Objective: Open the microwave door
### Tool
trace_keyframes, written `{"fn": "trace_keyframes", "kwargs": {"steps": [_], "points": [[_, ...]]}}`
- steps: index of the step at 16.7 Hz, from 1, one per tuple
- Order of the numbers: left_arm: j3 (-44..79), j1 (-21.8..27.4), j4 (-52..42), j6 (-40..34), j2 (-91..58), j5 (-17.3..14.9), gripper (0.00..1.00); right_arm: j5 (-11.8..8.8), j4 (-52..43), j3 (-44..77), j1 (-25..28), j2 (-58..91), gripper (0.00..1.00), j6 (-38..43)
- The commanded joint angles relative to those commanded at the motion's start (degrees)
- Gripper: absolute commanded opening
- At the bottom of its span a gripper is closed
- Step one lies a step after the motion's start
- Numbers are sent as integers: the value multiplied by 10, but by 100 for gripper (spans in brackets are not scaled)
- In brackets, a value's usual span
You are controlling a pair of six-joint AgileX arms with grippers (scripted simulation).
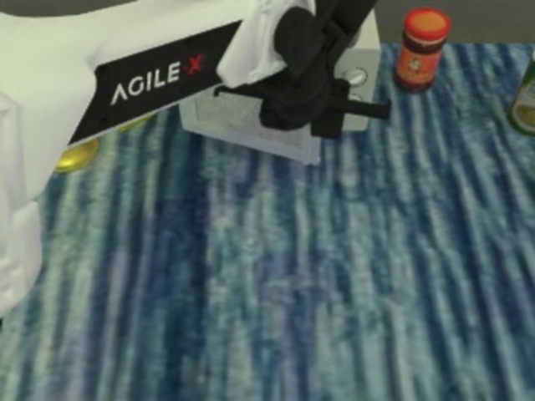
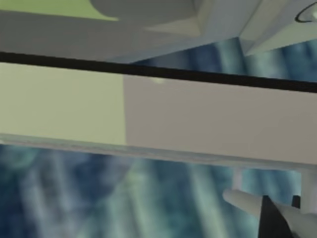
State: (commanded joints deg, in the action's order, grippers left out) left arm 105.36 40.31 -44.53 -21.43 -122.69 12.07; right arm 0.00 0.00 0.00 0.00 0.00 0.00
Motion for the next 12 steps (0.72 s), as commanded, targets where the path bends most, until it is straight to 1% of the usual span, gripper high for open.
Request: {"fn": "trace_keyframes", "kwargs": {"steps": [4,6,12], "points": [[0,0,0,0,0,0,0,0,0,0,0,0,100,0],[-2,4,1,-2,0,-5,0,0,0,0,0,0,100,0],[-50,-5,25,36,32,-19,0,0,0,0,0,0,100,0]]}}
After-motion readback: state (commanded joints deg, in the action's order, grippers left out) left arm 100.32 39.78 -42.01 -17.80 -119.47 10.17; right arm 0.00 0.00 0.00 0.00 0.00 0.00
